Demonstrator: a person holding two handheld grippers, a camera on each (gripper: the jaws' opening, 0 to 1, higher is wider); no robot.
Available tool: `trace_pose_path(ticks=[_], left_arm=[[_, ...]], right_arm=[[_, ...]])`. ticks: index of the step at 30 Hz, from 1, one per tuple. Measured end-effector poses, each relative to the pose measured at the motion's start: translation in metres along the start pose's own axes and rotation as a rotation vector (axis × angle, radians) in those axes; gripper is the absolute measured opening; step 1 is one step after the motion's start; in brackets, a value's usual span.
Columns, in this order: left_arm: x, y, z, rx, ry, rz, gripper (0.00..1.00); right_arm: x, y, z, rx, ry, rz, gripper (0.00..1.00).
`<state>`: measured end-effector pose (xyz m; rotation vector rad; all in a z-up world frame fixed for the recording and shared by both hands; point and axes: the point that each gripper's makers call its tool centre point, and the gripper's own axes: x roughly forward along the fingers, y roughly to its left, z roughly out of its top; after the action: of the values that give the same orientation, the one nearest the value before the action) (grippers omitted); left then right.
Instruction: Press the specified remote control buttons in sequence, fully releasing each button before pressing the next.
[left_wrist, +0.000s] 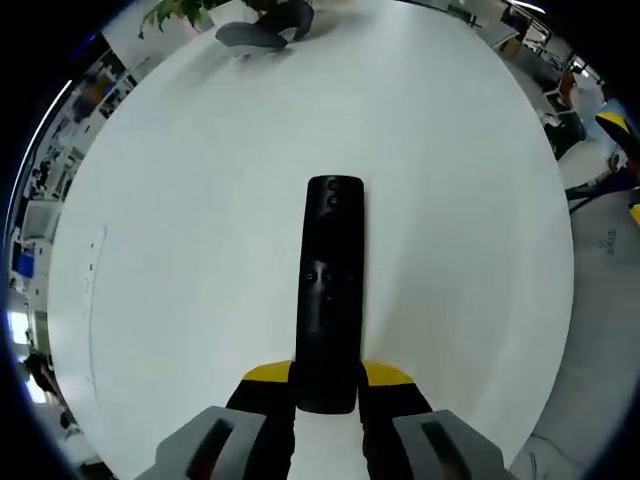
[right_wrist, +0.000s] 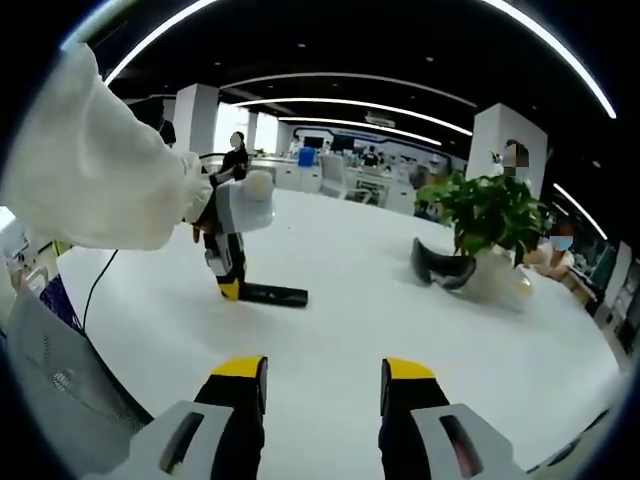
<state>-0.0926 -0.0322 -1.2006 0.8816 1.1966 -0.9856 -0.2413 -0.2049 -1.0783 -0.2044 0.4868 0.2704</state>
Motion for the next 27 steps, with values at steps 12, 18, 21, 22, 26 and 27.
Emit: trace_pose_path(ticks=[12,18,21,22,26,27], left_arm=[[-0.002,-0.034,-0.01,0.056,0.031,-0.006,0.23],[-0.004,-0.053,-0.016,0.077,0.023,-0.01,0.23],[-0.004,-0.061,-0.018,0.073,0.027,-0.012,0.23],[-0.004,-0.065,-0.019,0.076,0.027,-0.013,0.23],[-0.005,-0.078,-0.024,0.103,0.033,-0.016,0.23],[-0.006,-0.079,-0.024,0.1,0.034,-0.016,0.23]], right_arm=[[0.001,0.005,-0.006,0.001,0.036,0.016,0.3],[-0.001,0.003,-0.011,0.031,0.072,0.011,0.11],[0.0,0.001,-0.015,0.038,0.09,0.0,0.07],[0.0,0.001,-0.016,0.043,0.097,0.001,0.06],[0.002,0.001,-0.024,0.038,0.142,-0.004,0.02],[0.003,0.0,-0.026,0.035,0.151,-0.005,0.01]])
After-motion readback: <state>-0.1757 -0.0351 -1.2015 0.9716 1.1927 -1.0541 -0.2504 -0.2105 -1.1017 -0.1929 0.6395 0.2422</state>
